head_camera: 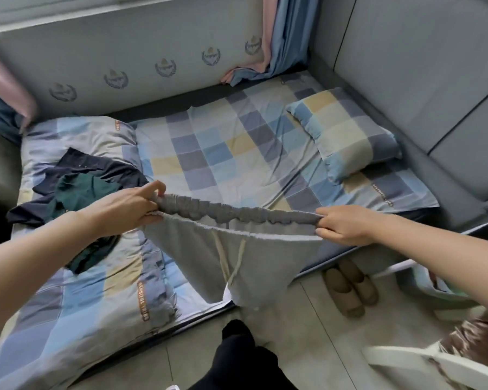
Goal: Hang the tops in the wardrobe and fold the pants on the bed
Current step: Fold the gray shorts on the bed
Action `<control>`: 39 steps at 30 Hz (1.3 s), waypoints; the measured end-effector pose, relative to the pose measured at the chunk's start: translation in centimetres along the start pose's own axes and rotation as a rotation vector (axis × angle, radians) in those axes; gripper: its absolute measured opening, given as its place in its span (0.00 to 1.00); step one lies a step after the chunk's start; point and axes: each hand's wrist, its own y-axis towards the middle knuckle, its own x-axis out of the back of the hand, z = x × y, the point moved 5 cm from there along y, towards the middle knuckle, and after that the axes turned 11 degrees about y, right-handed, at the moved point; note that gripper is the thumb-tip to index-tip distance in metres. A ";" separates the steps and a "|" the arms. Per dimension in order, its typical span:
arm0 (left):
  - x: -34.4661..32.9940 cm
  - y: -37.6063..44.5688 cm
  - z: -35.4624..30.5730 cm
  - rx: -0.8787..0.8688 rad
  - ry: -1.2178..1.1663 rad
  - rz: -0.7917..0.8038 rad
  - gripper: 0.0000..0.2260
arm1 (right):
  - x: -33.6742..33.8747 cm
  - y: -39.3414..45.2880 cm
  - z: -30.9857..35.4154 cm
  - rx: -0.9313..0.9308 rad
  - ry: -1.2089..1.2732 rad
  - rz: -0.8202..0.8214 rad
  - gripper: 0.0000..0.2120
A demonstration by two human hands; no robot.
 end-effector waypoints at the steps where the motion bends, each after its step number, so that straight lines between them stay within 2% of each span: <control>1: -0.5 0.2 0.9 0.065 -0.023 0.028 0.25 | 0.4 0.3 -0.3 0.020 0.008 -0.022 0.20; 4: -1.6 1.0 3.0 0.275 -0.124 0.080 0.19 | 1.3 1.6 -1.0 0.066 -0.036 -0.080 0.24; 7: -2.3 2.2 5.1 0.375 -0.208 0.065 0.14 | 2.6 3.8 -2.2 0.078 -0.029 -0.222 0.25; 11: -4.5 2.7 8.6 0.279 -0.157 0.123 0.08 | 5.7 6.5 -4.9 0.088 0.063 -0.448 0.14; 13: -5.7 2.9 10.3 0.232 -0.113 0.049 0.05 | 6.8 8.0 -6.4 0.023 0.103 -0.488 0.08; 15: -6.5 3.4 11.4 0.290 -0.205 -0.018 0.04 | 7.5 9.5 -7.7 -0.044 0.157 -0.510 0.08; 17: -7.5 4.1 12.4 0.438 -0.437 -0.063 0.03 | 7.9 11.0 -8.4 -0.118 0.264 -0.496 0.10; 21: -9.4 5.1 12.5 0.675 -0.964 -0.035 0.08 | 7.1 12.7 -9.3 -0.296 0.589 -0.389 0.09; 26: -13.1 4.1 11.1 0.706 -1.272 0.256 0.07 | 5.2 13.5 -9.6 -0.401 1.132 -0.336 0.02; 28: -14.0 3.6 10.3 0.717 -1.350 0.326 0.10 | 4.2 13.6 -9.7 -0.457 1.280 -0.286 0.06; 30: -14.8 3.4 9.7 0.742 -1.404 0.353 0.10 | 3.6 13.9 -10.0 -0.482 1.289 -0.263 0.07; 32: -15.1 3.4 9.0 0.771 -1.480 0.387 0.05 | 3.8 14.2 -10.2 -0.486 1.253 -0.248 0.01; 33: -15.4 3.3 8.9 0.791 -1.506 0.413 0.06 | 4.1 14.3 -10.3 -0.477 1.215 -0.251 0.04; 35: -16.2 3.2 8.8 0.826 -1.522 0.457 0.13 | 4.6 14.7 -10.9 -0.454 1.151 -0.226 0.04; 37: -16.7 3.2 9.3 0.890 -1.505 0.451 0.22 | 5.2 15.1 -11.5 -0.442 1.141 -0.188 0.08; 39: -16.6 3.7 9.6 0.923 -1.473 0.422 0.18 | 5.6 15.9 -12.4 -0.455 1.137 -0.170 0.10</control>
